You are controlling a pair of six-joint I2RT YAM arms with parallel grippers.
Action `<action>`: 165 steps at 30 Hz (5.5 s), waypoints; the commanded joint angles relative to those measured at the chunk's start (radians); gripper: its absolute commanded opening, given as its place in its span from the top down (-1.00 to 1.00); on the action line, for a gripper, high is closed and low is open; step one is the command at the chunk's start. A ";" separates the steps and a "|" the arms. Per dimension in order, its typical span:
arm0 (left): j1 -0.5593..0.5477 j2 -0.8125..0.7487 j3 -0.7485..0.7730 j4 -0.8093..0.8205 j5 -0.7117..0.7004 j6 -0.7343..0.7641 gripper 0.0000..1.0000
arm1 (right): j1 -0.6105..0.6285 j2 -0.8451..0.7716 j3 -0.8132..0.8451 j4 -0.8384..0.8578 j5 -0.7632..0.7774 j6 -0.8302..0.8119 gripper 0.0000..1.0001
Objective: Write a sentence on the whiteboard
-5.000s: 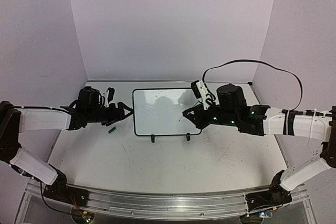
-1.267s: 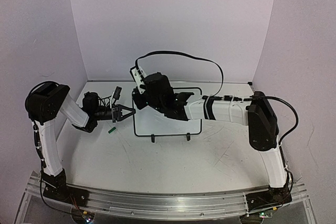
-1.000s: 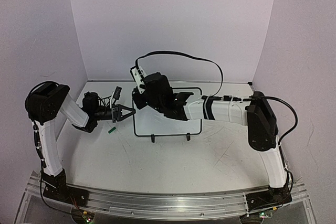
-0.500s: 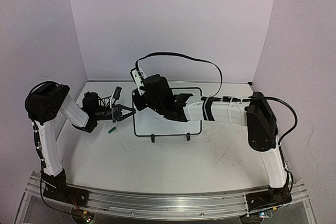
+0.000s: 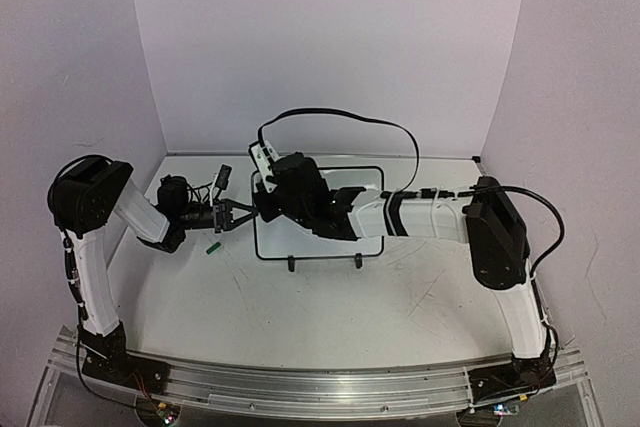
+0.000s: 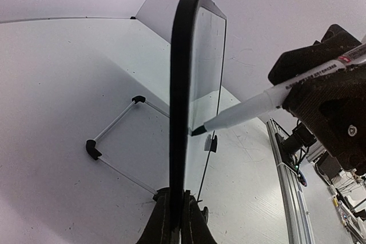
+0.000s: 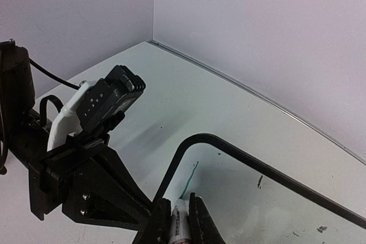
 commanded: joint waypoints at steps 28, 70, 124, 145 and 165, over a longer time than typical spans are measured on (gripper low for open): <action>0.011 -0.045 -0.005 0.020 -0.011 0.008 1.00 | -0.029 -0.076 0.008 0.031 0.014 0.053 1.00; 0.011 -0.047 -0.004 0.020 -0.009 0.007 1.00 | -0.030 -0.008 0.016 -0.006 -0.041 0.127 1.00; 0.011 -0.039 0.003 0.020 -0.008 0.003 1.00 | -0.020 -0.160 -0.129 0.027 -0.067 0.178 1.00; 0.010 -0.035 0.003 0.020 -0.006 0.003 1.00 | -0.050 -0.122 -0.108 0.060 -0.074 0.171 1.00; 0.011 -0.037 0.003 0.020 -0.004 0.003 1.00 | -0.056 -0.084 -0.092 0.056 -0.069 0.173 1.00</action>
